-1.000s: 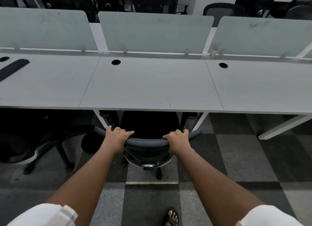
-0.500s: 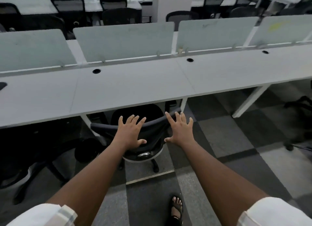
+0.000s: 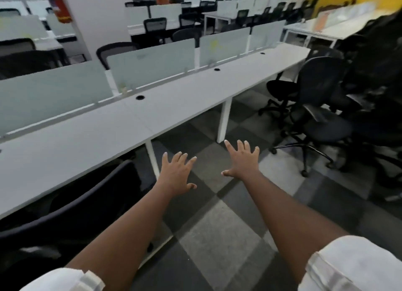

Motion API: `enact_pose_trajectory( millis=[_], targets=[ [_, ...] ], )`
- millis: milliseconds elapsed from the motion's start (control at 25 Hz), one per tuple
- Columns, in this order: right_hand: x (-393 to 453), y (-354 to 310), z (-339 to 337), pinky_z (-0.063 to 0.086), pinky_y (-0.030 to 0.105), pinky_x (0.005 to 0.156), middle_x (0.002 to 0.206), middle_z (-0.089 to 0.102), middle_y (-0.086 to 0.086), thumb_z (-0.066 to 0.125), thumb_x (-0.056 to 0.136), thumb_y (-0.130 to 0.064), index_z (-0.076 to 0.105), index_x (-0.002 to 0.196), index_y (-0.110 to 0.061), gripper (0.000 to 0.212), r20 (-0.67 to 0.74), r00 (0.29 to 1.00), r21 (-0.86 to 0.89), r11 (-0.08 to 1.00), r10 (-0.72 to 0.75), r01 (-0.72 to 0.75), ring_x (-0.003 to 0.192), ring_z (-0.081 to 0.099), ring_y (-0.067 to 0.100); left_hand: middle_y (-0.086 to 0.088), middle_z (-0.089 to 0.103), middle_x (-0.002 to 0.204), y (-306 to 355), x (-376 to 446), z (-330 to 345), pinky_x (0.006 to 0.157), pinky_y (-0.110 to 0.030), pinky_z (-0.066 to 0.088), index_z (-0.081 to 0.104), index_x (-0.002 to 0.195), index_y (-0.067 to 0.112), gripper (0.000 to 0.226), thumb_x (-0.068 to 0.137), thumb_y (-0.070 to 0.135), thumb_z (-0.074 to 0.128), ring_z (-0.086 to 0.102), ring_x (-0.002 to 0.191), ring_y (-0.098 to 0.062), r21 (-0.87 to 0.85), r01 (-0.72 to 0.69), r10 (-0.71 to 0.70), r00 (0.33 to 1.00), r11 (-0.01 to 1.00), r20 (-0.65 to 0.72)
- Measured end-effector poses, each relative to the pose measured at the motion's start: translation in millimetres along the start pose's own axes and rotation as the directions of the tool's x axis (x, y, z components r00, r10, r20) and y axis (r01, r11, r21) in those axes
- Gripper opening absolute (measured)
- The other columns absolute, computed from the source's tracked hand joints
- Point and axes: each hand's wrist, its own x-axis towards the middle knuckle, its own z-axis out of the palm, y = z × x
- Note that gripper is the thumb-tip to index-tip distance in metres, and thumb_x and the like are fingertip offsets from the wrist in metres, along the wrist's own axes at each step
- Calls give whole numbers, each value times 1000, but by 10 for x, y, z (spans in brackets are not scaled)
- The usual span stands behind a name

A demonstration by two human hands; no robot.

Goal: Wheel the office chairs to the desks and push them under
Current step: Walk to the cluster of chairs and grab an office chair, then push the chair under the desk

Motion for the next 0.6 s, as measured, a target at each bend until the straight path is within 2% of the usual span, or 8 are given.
enact_pose_trajectory(
  millis=[240,360,480,600],
  targets=[
    [5,2143,153,26,61,113,165,19,13,70,68,-79,-3,160,-38,124,-15,977,30,977,211,-211,153,16,35,-8,17,167,1699,1480,-479,119,-67,9,6,162,26,102,85,73,54,10,155,-28,48,-161,163,986,986,-44],
    [-105,3267,93,22,63,114,165,19,12,72,67,-79,0,160,-38,124,20,934,51,932,357,-358,152,15,36,-10,16,167,2546,2058,-780,118,-66,9,7,162,26,101,86,73,55,10,155,-29,74,-230,235,971,970,-53],
    [-159,4105,22,20,65,116,166,16,12,67,70,-81,-5,160,-36,124,58,878,46,877,475,-478,153,13,36,-10,15,167,3203,2566,-1039,118,-66,10,5,162,26,99,88,71,54,8,155,-29,130,-309,320,944,942,-75],
    [-38,4564,34,22,64,116,165,18,12,64,72,-82,-3,161,-34,122,54,849,75,846,525,-528,152,16,35,-10,14,167,3501,3111,-1194,119,-66,10,5,162,27,100,88,70,56,7,156,-29,148,-338,350,934,930,-67]
  ],
)
